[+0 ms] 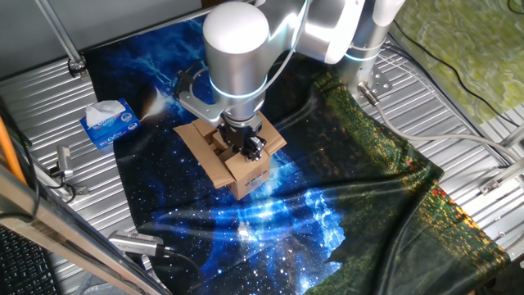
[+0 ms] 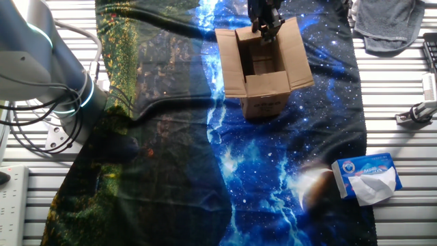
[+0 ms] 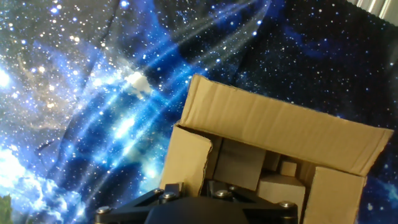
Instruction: Cover the box
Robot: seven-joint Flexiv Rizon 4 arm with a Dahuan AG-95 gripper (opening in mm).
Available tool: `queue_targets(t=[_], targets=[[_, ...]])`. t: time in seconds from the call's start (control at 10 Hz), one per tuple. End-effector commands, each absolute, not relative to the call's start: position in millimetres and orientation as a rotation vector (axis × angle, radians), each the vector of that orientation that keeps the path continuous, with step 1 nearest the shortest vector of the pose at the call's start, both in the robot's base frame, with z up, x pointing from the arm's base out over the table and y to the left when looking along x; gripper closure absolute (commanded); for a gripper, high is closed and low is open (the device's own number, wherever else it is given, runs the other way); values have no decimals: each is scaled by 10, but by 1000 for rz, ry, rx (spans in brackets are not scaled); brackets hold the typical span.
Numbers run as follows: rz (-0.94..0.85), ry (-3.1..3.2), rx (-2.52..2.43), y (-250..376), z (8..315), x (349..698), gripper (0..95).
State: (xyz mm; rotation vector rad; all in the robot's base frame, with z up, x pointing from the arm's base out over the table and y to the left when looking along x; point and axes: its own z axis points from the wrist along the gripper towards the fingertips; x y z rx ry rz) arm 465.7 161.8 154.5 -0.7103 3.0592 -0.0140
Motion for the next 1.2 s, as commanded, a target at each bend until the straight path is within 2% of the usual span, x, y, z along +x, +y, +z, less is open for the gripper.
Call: queue_targets(t=[0.1,1.2], targets=[[-16,3054,-715,1611,1530,4658,570],[-16,3040,-706,1593,1410,4657,570]])
